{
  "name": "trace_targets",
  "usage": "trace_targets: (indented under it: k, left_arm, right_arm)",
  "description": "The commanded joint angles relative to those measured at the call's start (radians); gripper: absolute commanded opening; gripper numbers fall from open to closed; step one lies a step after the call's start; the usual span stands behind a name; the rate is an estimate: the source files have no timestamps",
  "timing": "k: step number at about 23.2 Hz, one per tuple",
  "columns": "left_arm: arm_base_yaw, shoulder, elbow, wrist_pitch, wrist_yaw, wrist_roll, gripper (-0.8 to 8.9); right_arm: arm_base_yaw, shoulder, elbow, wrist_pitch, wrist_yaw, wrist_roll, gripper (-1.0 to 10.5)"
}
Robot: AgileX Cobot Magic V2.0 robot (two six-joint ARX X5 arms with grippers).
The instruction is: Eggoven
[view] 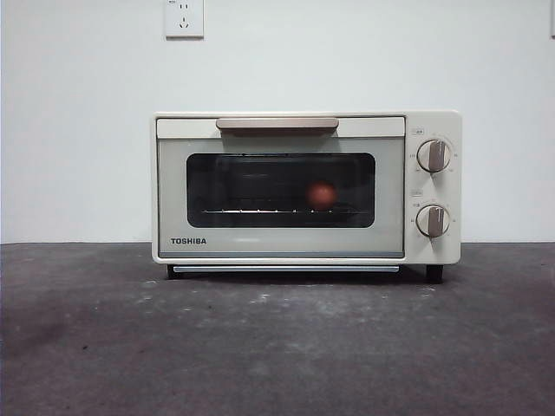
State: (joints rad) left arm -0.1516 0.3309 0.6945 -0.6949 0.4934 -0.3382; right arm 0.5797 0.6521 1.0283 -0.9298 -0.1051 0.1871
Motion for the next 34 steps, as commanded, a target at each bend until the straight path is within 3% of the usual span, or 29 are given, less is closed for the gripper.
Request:
trace_targets:
  k: [1, 5, 9, 11, 14, 22, 34]
  left_arm:
    - [0.000, 0.001, 0.015, 0.036, -0.004, 0.013, 0.07]
    - [0.001, 0.001, 0.015, 0.119, -0.004, 0.076, 0.07]
    - [0.002, -0.003, 0.015, 0.247, -0.009, 0.268, 0.07]
    - [0.002, -0.008, 0.013, 0.317, -0.062, 0.377, 0.07]
    - [0.017, -0.041, -0.019, 0.394, -0.182, 0.472, 0.07]
    - [0.096, -0.218, -0.260, 0.592, -0.325, 0.521, 0.07]
    - [0.143, -0.328, -0.572, 0.605, -0.330, 0.517, 0.07]
  right_arm:
    - [0.007, 0.003, 0.020, 0.012, 0.002, -0.005, 0.1]
    - [0.007, 0.004, 0.020, 0.012, 0.002, -0.005, 0.1]
    - [0.007, 0.004, 0.020, 0.012, 0.002, -0.005, 0.1]
    - [0.007, 0.004, 0.020, 0.012, 0.002, -0.005, 0.1]
    - [0.007, 0.004, 0.020, 0.012, 0.002, -0.005, 0.1]
    - [0.007, 0.004, 0.020, 0.013, 0.002, -0.005, 0.1]
    - [0.007, 0.004, 0.020, 0.013, 0.002, -0.005, 0.1]
